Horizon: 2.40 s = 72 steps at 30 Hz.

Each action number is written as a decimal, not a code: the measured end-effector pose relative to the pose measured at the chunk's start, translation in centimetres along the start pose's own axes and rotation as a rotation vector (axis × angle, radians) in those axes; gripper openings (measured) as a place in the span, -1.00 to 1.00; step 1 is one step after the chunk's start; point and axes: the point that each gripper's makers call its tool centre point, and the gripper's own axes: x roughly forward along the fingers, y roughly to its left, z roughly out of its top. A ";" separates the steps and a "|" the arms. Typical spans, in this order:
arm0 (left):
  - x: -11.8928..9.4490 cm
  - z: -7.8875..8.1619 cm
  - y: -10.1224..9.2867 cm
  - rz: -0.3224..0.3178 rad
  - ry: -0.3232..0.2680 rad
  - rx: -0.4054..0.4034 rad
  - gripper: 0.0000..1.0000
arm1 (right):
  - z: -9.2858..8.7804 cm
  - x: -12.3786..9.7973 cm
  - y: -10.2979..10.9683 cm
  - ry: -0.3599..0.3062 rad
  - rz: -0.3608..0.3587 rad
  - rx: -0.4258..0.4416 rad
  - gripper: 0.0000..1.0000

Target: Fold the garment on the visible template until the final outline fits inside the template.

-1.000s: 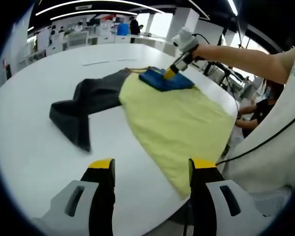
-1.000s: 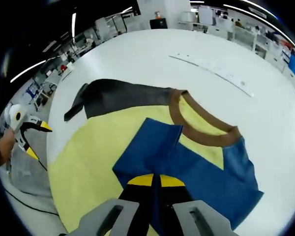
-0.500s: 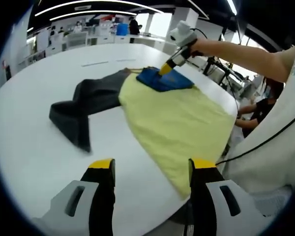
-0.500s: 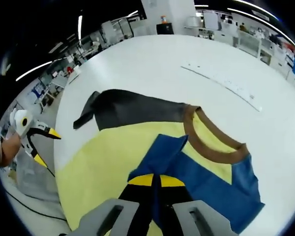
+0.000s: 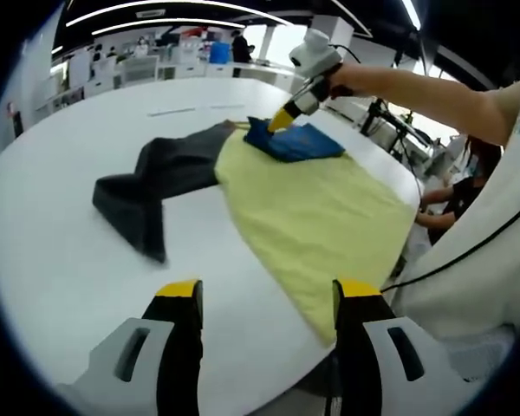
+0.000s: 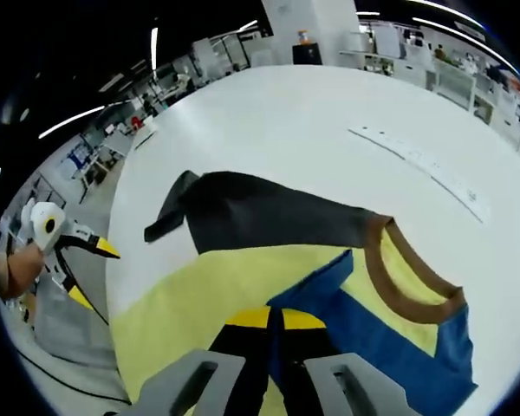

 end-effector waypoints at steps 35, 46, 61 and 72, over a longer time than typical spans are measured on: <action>-0.7 -0.9 0.8 0.015 -0.008 -0.023 0.15 | 0.6 4.7 5.1 0.067 0.068 -0.067 -1.00; -0.8 -0.9 1.1 0.021 -0.010 -0.023 0.16 | -0.4 4.9 4.6 0.055 0.062 -0.090 -0.74; -0.5 -0.5 1.1 0.030 -0.012 -0.012 0.18 | 0.0 2.1 2.9 -0.088 -0.009 -0.136 0.09; -0.3 0.1 0.5 0.040 -0.012 0.000 0.21 | -1.0 -0.8 1.1 -0.173 -0.083 -0.128 0.45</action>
